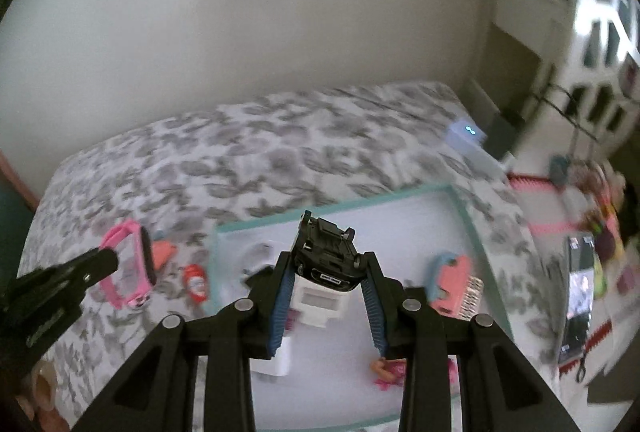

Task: Organize rigid objects
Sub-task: 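Lift and carry the toy car and pink band over the tray, then lower both items into the tray and open both grippers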

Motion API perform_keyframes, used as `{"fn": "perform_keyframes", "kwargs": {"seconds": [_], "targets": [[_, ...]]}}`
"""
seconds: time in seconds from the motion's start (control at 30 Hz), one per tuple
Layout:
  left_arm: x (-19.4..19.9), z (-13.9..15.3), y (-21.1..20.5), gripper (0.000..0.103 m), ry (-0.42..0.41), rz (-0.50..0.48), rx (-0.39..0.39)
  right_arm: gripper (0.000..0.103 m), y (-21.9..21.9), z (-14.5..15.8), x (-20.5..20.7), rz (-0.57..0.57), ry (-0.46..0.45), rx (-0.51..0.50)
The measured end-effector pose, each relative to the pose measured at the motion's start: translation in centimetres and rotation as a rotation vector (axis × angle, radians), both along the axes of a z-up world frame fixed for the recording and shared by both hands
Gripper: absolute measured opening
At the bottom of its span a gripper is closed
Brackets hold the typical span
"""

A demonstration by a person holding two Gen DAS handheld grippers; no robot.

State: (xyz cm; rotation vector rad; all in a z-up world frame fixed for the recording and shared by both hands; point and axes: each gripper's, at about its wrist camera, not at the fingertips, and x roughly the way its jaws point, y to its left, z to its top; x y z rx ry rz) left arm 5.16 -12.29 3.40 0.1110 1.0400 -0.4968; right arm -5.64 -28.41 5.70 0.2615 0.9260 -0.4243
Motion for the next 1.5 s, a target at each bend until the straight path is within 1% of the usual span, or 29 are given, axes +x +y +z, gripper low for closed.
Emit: {"fn": "perform_keyframes", "kwargs": {"seconds": [0.1, 0.23, 0.47, 0.67, 0.83, 1.03, 1.1, 1.13, 1.17, 1.23, 1.4, 1.5], "targets": [[-0.8, -0.3, -1.8, 0.01, 0.011, -0.037, -0.001, 0.036, -1.9, -0.6, -0.5, -0.046, 0.022, -0.006], [-1.6, -1.2, -4.0, 0.01, 0.039, -0.073, 0.006, 0.036, -3.6, -1.1, -1.0, -0.072, 0.04, -0.037], [-1.9, -3.4, -6.7, 0.01, 0.072, -0.09, 0.02, 0.036, -5.2, -2.6, -1.1, -0.088, 0.062, -0.03], [-1.3, -5.9, -7.6, 0.01, 0.123, -0.087, 0.035, 0.036, -5.1, -4.3, -0.4, -0.065, 0.097, -0.035], [-1.1, -6.3, -7.6, 0.01, 0.118, -0.075, 0.055, 0.036, -5.0, -5.0, -0.1, -0.065, 0.121, -0.029], [-1.4, -6.8, -8.2, 0.011, 0.129, -0.099, 0.077, 0.036, -5.0, -5.6, 0.1, -0.064, 0.148, -0.013], [-1.4, -6.7, -8.3, 0.013, 0.125, -0.1, 0.086, 0.037, -5.0, -5.8, 0.1, -0.065, 0.159, -0.006], [-1.4, -6.7, -8.3, 0.017, 0.122, -0.098, 0.089, 0.037, -5.0, -5.8, 0.1, -0.066, 0.159, -0.004], [-1.5, -6.6, -8.3, 0.025, 0.119, -0.098, 0.089, 0.037, -5.0, -5.7, 0.1, -0.067, 0.157, -0.004], [-1.5, -6.5, -8.2, 0.032, 0.117, -0.097, 0.086, 0.037, -4.9, -5.5, 0.1, -0.065, 0.156, -0.007], [-1.3, -6.1, -7.7, 0.034, 0.112, -0.083, 0.092, 0.037, -4.7, -5.1, 0.1, -0.063, 0.158, -0.018], [-1.2, -5.5, -7.1, 0.042, 0.102, -0.063, 0.083, 0.037, -4.6, -4.7, 0.1, -0.06, 0.152, -0.027]]}}
